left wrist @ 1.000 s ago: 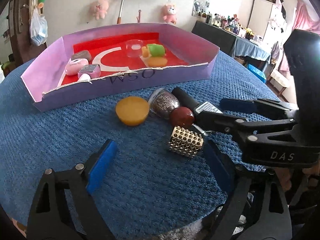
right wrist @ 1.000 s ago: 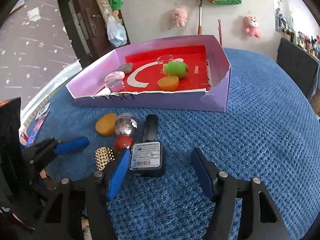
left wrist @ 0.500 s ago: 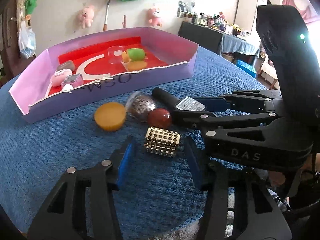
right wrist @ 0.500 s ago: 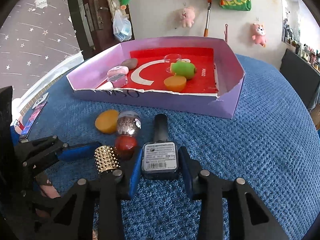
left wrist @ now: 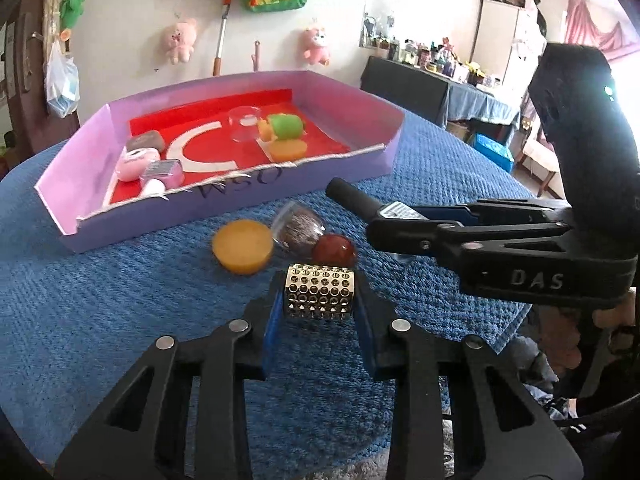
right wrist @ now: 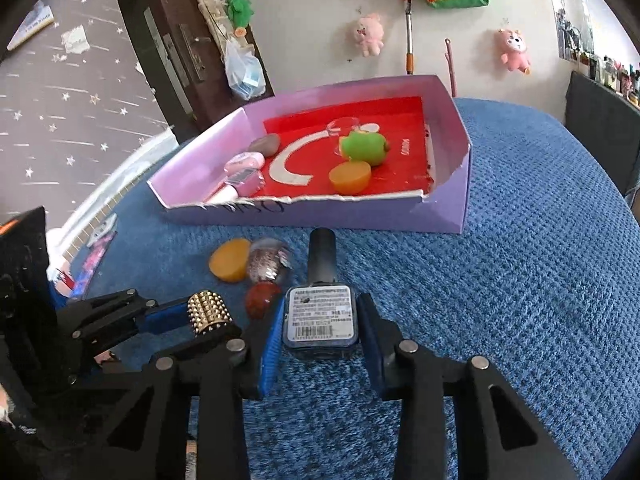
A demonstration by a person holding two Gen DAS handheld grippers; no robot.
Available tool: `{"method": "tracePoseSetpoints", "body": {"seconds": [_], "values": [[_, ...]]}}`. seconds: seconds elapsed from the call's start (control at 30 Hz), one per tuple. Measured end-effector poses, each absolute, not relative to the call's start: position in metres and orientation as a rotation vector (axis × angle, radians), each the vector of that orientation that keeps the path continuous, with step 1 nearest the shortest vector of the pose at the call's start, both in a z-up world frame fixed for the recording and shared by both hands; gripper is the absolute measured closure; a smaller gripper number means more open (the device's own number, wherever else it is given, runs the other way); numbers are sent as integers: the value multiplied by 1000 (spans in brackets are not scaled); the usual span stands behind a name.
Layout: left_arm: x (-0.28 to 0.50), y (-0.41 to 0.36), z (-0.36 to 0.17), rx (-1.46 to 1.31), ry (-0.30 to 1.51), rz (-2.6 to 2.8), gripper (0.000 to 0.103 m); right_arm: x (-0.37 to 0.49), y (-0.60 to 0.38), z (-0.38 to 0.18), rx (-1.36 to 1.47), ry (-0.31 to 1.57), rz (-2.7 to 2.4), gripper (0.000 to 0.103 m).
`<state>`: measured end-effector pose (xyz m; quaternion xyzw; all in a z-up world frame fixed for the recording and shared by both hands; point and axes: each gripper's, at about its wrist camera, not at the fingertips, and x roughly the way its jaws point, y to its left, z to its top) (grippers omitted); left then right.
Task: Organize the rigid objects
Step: 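Grasp the gold studded cube with the left gripper while the right gripper grasps the black polish bottle, then carry the gold cube into the box with the left gripper while the right gripper carries the black polish in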
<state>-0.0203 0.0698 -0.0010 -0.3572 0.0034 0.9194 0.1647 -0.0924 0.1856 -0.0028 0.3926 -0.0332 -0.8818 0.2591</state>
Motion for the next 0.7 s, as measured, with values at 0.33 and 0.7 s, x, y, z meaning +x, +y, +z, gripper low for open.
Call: {"method": "tracePoseSetpoints", "body": {"seconds": [0.33, 0.7], "values": [[-29, 34, 21, -968, -52, 2702, 74, -91, 177, 24, 980, -87, -2374, 65], [-46, 14, 38, -949, -81, 2728, 74, -99, 168, 43, 937, -57, -2370, 65]]}}
